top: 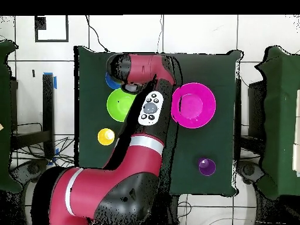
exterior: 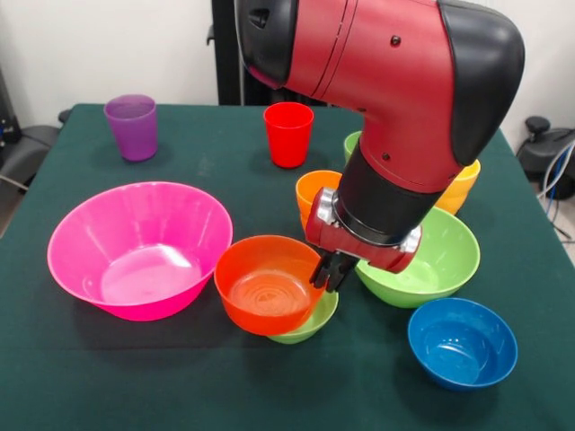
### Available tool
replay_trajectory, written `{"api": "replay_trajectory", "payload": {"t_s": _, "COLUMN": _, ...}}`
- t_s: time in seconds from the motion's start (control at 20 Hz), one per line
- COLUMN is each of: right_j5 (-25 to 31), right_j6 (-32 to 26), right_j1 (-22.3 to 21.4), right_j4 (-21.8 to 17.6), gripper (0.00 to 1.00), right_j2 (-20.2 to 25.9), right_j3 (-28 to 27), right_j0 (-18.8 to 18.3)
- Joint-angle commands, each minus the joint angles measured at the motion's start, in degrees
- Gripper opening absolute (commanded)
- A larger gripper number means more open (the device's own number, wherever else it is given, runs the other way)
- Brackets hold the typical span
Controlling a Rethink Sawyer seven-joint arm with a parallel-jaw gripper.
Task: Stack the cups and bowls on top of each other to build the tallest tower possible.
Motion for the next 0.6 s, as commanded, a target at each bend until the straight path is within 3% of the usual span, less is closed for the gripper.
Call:
{"api": "replay_trajectory", "payload": {"t_s": 0.05, "right_j5": -1.3, "right_j6": 2.6, "right_j1": 1.3, "right_j4": -2.4, "gripper": 0.00, "right_j2": 4.2, "right_j3": 0.2, "right_j0": 0.0}}
{"api": "replay_trajectory", "payload": {"t_s": 0.6, "right_j5": -1.5, "right_j6": 1.8, "right_j1": 1.5, "right_j4": -2.6, "gripper": 0.00, "right_j2": 4.3, "right_j3": -0.1, "right_j0": 0.0}}
